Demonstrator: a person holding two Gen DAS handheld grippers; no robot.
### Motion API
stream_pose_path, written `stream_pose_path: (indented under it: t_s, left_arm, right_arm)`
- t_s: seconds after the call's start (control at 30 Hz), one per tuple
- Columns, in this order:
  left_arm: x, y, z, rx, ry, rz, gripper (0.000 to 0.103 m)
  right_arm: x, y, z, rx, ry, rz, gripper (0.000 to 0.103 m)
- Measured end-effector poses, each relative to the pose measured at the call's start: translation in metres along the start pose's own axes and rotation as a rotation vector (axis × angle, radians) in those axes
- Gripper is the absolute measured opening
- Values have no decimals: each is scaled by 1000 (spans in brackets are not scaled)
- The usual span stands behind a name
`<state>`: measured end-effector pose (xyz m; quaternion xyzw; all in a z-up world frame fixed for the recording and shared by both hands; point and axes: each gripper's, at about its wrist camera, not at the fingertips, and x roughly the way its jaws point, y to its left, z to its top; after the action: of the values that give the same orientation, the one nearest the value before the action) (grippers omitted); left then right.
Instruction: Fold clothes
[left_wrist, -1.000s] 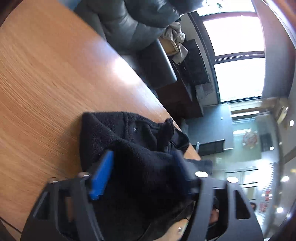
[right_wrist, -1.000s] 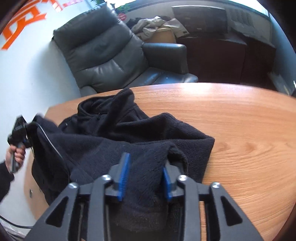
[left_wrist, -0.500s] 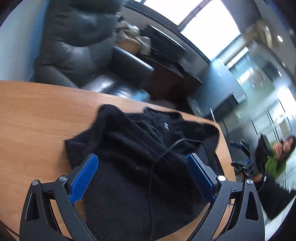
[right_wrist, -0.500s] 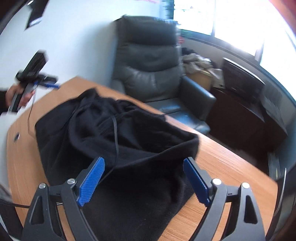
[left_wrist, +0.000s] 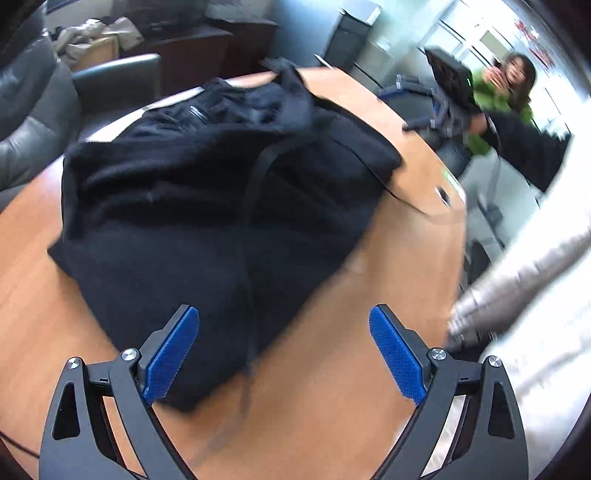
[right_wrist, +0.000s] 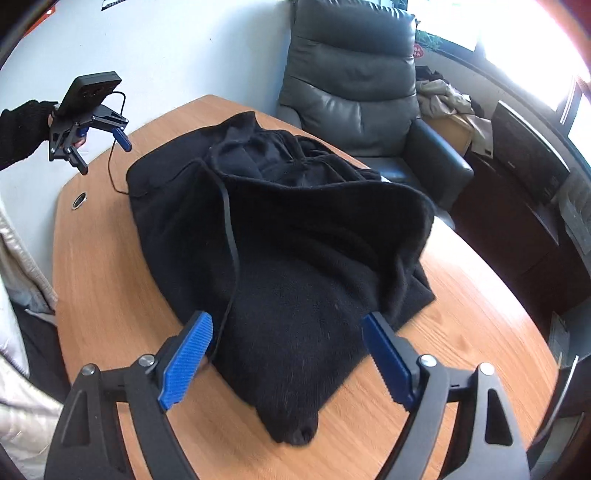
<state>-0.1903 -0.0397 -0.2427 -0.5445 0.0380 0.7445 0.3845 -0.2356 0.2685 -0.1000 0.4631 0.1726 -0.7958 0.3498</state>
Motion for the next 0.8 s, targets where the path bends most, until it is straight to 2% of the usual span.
stream_pose_path:
  t_s: [0.1,0.23,0.3,0.4,0.43,0.5,0.57,0.63,0.7,0.8]
  left_arm:
    - [25,30,39,-23,-91,3,95]
    - [62,88,89,-118,-170,22,94]
    - [72,119,95,-198,-175,45,94]
    - [70,146,83,-259,-207,88,84]
    - [68,153,77,-280,-222,104,84]
    - [59,170,66,-337,-266,176,84]
    - [51,188,57,-392,-276,252,84]
    - [45,193,54,-404,-272,262,84]
    - [35,184,60,-363,-289,287,84]
    - [21,169,80,-277,-335,288,88]
  right_arm:
    - [44,-11,18,32,-42,22,87]
    - [98,-35,47,66,-81,-48,87]
    - [121,-50,57,90,-68,-101,87]
    - [141,-78,54,171,-21,-196,87]
    - [140,-87,49,211,-32,-219,87]
    - [132,-104,38,289,-62,-284,87]
    - [124,-118,29,355,-59,-363,87]
    - [116,-131,24,397,-51,-411,87]
    - [103,-135,29,378,-70,-369,87]
    - [88,-129,53,264,-112,-266,87]
